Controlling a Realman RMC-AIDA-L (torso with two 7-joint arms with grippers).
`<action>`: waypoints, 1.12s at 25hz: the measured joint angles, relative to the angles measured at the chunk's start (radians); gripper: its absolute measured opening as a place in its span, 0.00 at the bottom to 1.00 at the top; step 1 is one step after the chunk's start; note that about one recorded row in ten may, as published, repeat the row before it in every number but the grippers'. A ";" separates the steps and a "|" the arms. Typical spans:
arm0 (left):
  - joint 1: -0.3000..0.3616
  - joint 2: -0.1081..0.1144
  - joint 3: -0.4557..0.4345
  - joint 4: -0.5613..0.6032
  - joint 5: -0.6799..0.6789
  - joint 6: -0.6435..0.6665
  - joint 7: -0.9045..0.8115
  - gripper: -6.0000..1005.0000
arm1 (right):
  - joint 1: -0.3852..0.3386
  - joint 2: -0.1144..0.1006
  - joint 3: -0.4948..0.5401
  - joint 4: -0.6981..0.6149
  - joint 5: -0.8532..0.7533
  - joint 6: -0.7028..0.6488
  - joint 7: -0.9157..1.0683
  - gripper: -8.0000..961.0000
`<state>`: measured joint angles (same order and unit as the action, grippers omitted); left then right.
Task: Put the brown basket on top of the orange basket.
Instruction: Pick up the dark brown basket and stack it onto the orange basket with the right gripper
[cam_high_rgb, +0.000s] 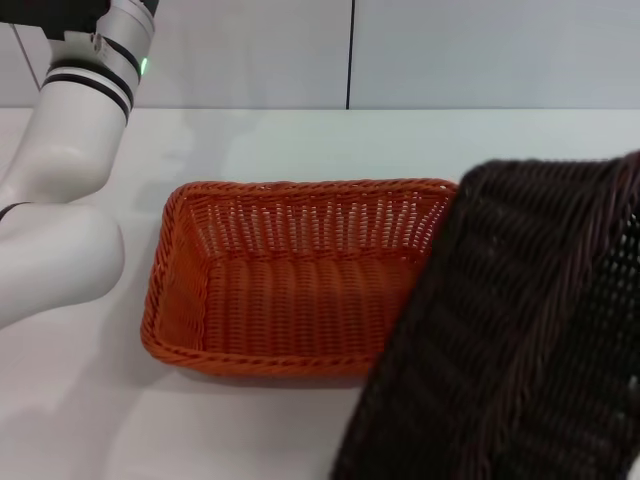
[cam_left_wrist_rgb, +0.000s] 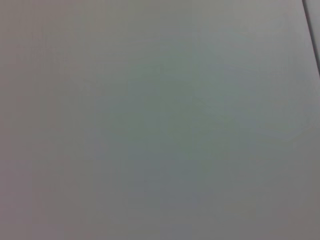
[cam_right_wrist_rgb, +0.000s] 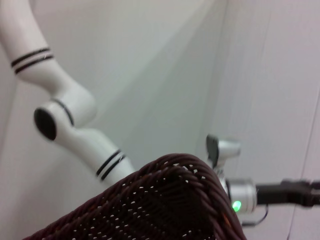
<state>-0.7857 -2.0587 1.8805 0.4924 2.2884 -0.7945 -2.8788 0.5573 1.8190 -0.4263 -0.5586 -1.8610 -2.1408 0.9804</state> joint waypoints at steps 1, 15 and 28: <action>-0.001 0.000 -0.009 -0.004 0.000 0.000 0.001 0.86 | -0.003 0.011 0.005 0.011 0.020 0.002 -0.002 0.20; 0.000 0.009 -0.023 -0.024 0.033 -0.007 0.002 0.86 | -0.019 0.159 0.079 0.188 0.146 0.088 -0.067 0.20; -0.015 0.015 -0.028 -0.026 0.074 -0.003 0.001 0.86 | -0.108 0.249 0.116 0.408 0.288 0.141 -0.231 0.21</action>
<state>-0.8007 -2.0433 1.8527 0.4669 2.3628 -0.7972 -2.8775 0.4494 2.0681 -0.3105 -0.1501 -1.5734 -2.0000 0.7492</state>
